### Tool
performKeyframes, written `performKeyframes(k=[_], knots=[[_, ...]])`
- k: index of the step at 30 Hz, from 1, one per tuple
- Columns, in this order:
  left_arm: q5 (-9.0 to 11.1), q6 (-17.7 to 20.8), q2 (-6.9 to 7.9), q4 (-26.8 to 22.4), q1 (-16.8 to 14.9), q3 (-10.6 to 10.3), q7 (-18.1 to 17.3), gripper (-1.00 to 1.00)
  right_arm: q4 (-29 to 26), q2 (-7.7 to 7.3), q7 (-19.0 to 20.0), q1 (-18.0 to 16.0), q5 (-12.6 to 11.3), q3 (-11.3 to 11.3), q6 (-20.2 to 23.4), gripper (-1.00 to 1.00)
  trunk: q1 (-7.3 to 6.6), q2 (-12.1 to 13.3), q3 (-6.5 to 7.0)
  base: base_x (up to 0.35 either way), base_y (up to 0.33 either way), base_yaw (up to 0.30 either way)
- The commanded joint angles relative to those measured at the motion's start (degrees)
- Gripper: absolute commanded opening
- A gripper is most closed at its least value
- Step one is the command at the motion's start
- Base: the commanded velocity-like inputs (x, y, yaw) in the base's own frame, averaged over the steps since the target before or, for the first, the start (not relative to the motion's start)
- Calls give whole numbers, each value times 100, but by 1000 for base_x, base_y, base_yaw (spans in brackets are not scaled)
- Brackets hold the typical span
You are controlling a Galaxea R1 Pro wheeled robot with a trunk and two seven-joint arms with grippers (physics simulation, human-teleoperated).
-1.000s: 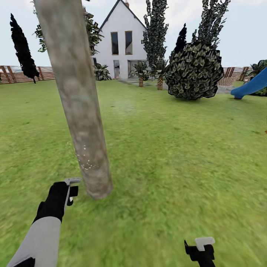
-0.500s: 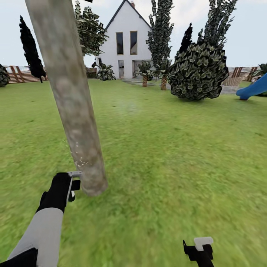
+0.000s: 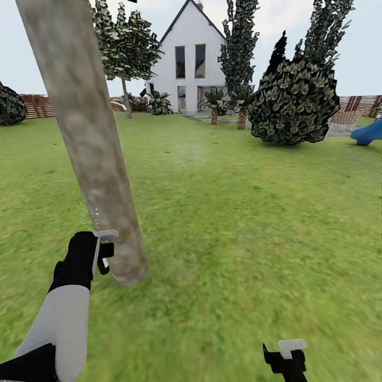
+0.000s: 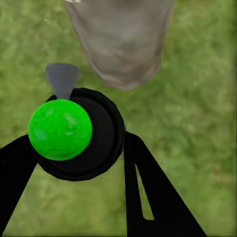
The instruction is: In the garden, pick up the pesticide atomizer on the floor and spray pesticide onto both trees until each tree trunk is fully covered.
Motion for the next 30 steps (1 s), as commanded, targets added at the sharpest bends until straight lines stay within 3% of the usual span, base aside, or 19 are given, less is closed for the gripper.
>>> performKeyframes(k=[1,10,15,25,26,27,30], knots=[[-55,28,9,-11,-10,22,-61,-100,0,6,-9,-2,-48,51,-12,100,-1,-3,-6,1,-312,0],[-71,29,53,-12,39,22,-61,-100,0,18,-3,-2,-48,58,-11,100,-1,-3,-6,35,-309,144],[-69,22,35,-11,71,22,-61,-100,0,18,-3,-2,-48,58,-10,100,-1,-3,-6,238,-239,227],[-82,20,54,-11,83,14,-53,-100,0,-9,-5,-2,-48,49,-10,100,-1,-3,-6,251,-220,6],[-97,18,65,-11,88,15,-52,-100,0,-5,-4,-2,-54,51,-10,100,-1,-3,-6,118,-296,0],[-93,26,204,-9,93,38,-58,-100,0,14,-3,-2,-50,57,-11,100,-1,-3,-6,17,-310,202],[-86,25,273,3,106,57,-61,-100,0,18,-3,-2,-48,57,-12,100,-1,-3,-6,5,-312,257]])
